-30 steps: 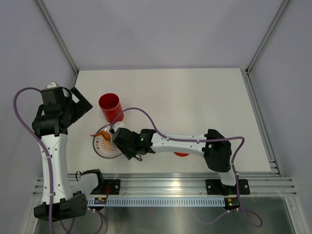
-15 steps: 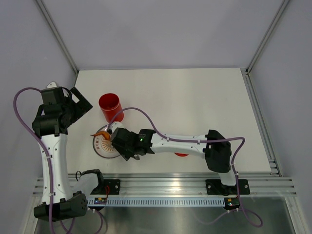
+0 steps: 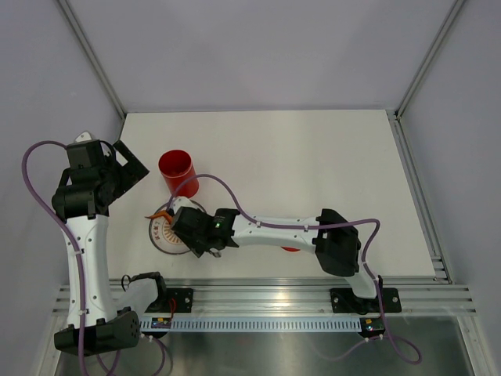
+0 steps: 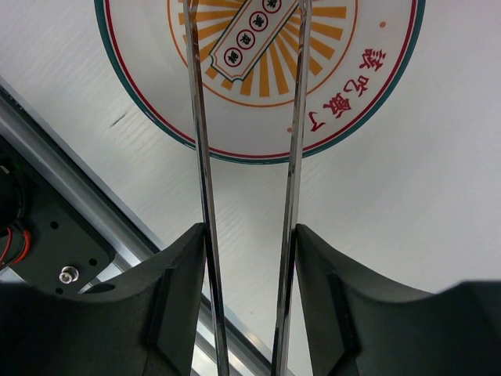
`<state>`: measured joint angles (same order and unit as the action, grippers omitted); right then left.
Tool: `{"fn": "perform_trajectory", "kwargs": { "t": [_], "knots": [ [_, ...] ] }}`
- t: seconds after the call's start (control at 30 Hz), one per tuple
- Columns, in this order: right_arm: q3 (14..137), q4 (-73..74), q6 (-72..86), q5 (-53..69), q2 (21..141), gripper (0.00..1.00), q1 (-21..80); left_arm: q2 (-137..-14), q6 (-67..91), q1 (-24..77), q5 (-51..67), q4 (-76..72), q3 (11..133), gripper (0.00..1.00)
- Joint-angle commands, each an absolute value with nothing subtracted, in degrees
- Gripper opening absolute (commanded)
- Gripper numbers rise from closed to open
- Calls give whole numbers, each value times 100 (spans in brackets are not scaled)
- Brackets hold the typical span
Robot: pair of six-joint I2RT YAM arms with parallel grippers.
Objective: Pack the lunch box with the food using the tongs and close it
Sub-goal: Pick up the fake food from the plate.
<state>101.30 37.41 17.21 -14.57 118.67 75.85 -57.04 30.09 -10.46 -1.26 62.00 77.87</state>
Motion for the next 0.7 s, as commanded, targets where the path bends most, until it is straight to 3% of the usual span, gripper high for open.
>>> {"fn": "perform_trajectory", "kwargs": {
  "t": [0.0,0.3,0.67],
  "knots": [
    [10494,3665,1582,-1732,11944,55,7611,-5599,2997,-1081,-35,6029,7892,99],
    [10670,3621,1521,-1679,12146,53,7559,-5625,2988,-1081,-35,6029,7893,99],
    [10495,3604,1547,-1644,11980,30,7559,-5616,2988,-1081,-35,6003,7831,99]
  ]
}}
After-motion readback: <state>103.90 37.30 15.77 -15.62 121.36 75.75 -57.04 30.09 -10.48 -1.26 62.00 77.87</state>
